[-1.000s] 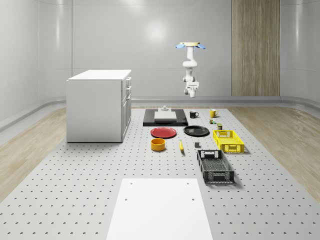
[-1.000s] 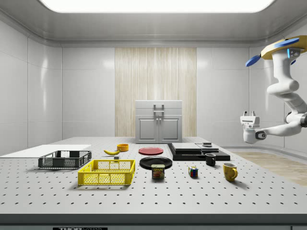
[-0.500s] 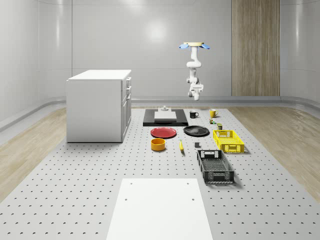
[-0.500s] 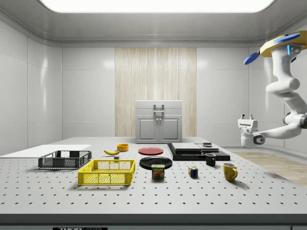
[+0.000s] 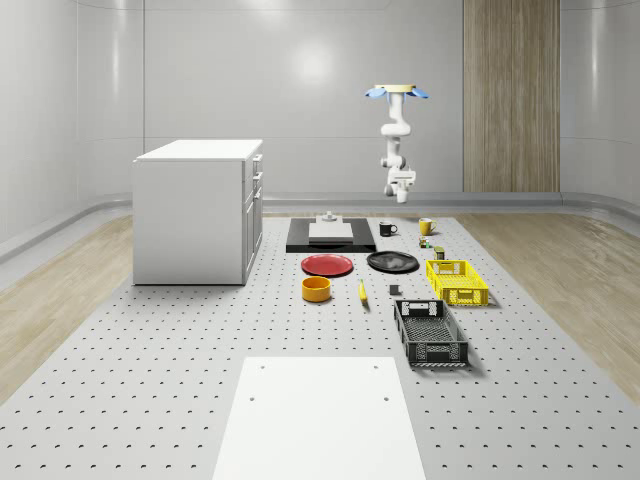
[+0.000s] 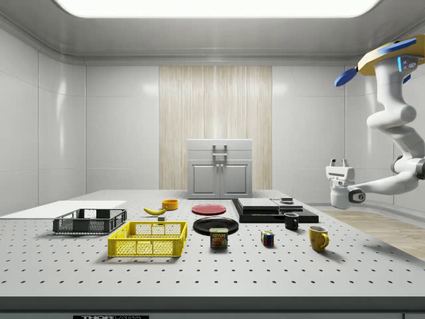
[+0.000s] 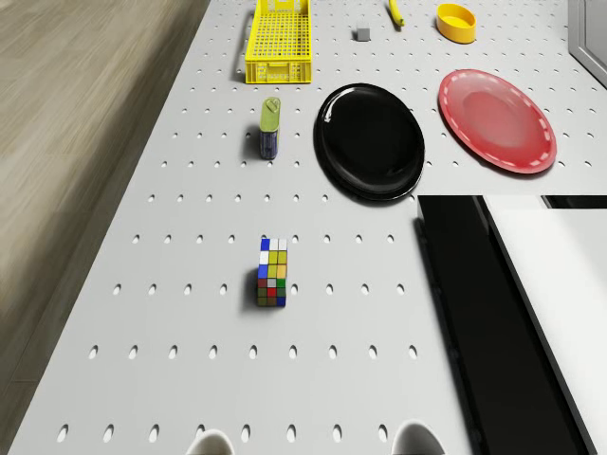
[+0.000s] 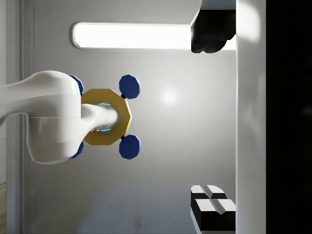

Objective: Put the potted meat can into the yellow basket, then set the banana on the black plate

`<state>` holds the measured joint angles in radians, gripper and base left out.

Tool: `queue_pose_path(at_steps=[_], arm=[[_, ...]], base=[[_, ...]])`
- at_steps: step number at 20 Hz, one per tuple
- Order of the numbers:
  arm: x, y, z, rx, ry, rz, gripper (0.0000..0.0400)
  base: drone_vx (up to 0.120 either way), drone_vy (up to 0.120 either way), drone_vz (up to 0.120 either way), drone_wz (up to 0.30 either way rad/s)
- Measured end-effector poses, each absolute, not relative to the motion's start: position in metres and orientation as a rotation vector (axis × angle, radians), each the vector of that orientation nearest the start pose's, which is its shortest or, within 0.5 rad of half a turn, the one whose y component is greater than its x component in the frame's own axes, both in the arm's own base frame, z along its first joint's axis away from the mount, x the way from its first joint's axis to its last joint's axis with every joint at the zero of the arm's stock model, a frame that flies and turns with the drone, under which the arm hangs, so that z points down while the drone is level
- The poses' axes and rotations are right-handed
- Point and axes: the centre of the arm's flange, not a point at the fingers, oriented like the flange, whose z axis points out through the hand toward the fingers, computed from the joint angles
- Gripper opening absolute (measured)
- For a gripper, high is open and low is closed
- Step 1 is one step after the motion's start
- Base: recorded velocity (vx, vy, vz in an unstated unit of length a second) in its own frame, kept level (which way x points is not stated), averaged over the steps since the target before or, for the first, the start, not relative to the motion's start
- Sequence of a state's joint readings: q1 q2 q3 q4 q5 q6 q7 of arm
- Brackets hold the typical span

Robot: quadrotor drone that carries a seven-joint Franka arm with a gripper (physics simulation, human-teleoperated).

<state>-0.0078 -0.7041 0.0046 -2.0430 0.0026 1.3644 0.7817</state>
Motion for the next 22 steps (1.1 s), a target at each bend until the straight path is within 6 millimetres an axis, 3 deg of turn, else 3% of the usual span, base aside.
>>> queue_pose_path(at_steps=[22], arm=[[0.3021, 0.0024, 0.6913, -2.907, 1.204, -0.076, 0.0400]], base=[[0.120, 0.120, 0.000, 0.000]])
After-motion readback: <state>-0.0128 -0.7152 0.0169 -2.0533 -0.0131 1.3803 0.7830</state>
